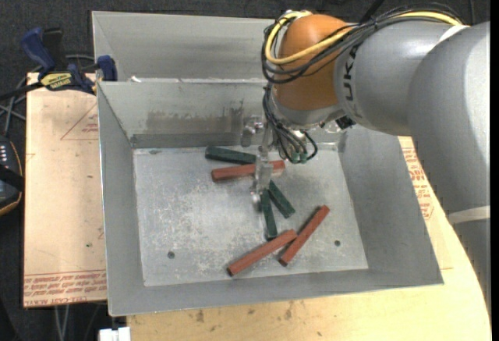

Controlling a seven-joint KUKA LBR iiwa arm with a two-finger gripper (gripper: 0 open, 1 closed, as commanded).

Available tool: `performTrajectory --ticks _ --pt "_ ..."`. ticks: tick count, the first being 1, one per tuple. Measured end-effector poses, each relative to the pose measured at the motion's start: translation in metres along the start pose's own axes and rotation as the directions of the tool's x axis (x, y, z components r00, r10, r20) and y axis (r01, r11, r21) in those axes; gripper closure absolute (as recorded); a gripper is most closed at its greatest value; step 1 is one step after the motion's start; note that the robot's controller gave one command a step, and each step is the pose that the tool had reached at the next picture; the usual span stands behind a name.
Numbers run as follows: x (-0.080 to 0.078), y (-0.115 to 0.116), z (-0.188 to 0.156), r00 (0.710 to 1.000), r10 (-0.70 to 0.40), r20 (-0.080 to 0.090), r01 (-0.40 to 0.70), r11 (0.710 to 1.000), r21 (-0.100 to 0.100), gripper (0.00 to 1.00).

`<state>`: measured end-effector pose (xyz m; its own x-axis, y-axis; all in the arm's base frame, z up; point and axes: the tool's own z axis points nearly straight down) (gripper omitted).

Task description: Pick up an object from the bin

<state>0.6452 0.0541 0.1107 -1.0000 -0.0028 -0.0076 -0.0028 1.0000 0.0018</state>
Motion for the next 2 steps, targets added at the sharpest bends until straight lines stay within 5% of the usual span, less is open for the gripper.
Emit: performTrajectory --ticks 1,2 --pt "-0.002 0.022 0.008 1.0 -0.018 -0.008 0.018 1.0 0.0 0.0" --pt "0.014 0.015 0.011 0.998 0.063 -0.006 -0.063 0.998 0.001 0.0"
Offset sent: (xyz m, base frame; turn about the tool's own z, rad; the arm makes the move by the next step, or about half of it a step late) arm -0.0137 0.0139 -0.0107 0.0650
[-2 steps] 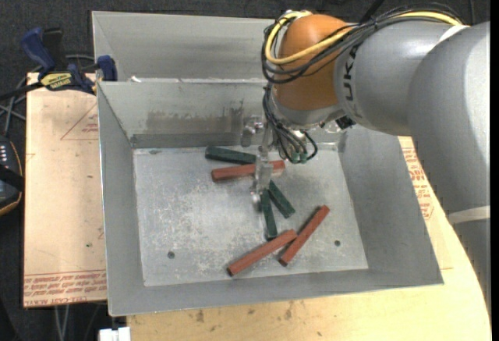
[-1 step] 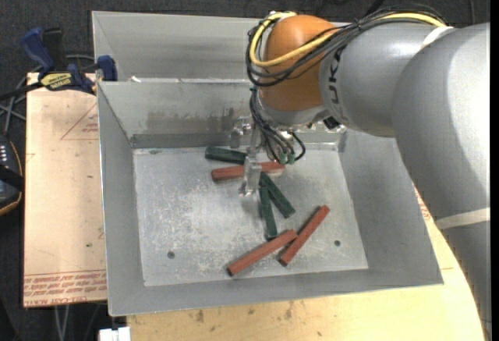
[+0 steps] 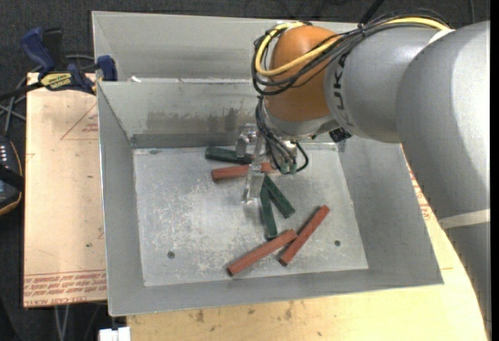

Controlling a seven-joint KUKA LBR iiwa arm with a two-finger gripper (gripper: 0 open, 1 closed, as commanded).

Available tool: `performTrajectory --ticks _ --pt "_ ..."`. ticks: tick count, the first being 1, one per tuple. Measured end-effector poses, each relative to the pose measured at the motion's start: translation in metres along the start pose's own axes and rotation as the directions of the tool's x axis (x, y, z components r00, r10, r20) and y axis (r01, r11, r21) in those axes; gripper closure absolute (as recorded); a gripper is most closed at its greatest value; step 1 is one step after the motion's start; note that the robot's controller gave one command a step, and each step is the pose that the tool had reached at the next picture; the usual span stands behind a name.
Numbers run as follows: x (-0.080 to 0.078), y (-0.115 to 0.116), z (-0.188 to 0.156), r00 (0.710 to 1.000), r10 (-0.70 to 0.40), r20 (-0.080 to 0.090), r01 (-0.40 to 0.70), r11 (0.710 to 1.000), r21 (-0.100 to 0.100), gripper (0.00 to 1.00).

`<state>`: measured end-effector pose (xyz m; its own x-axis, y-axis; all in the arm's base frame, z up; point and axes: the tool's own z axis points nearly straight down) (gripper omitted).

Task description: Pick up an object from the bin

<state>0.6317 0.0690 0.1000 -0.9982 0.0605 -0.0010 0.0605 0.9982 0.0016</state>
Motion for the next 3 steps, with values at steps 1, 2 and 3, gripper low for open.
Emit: performTrajectory --ticks 1,2,3 --pt "-0.011 -0.007 0.028 1.0 0.027 0.005 -0.027 1.0 -0.001 0.0" --pt "-0.009 0.015 0.026 0.985 0.173 0.008 -0.173 0.985 -0.002 1.0" --pt "-0.009 0.015 0.026 0.985 0.173 0.008 -0.173 0.985 -0.002 1.0"
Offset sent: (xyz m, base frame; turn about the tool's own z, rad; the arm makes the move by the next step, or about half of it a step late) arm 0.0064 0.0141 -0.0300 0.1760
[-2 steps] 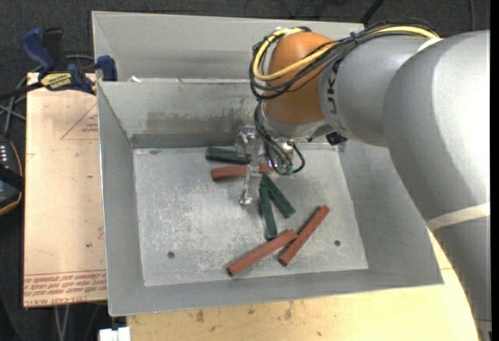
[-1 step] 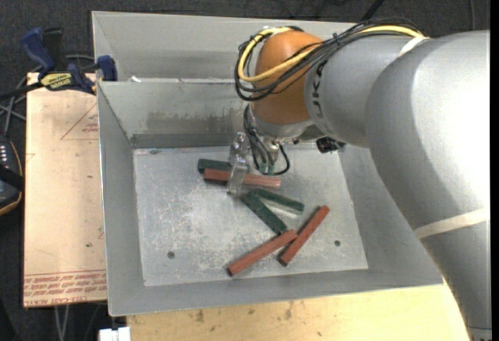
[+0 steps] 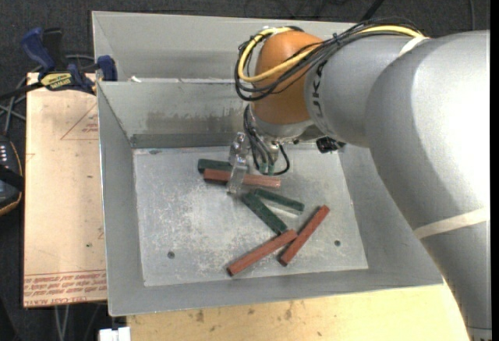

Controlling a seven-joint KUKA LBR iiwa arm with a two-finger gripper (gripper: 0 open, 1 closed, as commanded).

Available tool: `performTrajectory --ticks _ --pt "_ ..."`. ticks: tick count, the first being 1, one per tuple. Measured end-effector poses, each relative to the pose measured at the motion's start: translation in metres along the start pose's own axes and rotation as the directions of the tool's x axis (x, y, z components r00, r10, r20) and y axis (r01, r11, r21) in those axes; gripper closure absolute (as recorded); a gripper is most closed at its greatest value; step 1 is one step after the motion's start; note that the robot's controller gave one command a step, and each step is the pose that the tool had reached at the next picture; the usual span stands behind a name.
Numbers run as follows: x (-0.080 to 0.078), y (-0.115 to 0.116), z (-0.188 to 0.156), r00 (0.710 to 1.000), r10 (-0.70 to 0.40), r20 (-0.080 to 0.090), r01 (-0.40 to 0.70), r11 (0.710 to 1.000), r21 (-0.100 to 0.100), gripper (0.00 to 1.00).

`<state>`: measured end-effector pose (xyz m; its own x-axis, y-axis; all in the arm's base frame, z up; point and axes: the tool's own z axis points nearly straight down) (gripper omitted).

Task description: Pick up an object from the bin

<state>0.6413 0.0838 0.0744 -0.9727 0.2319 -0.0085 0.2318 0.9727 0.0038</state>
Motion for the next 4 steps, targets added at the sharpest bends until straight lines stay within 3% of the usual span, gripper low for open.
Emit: performTrajectory --ticks 4 --pt "0.001 0.0 -0.028 1.0 -0.001 -0.007 0.001 1.0 0.003 1.0"
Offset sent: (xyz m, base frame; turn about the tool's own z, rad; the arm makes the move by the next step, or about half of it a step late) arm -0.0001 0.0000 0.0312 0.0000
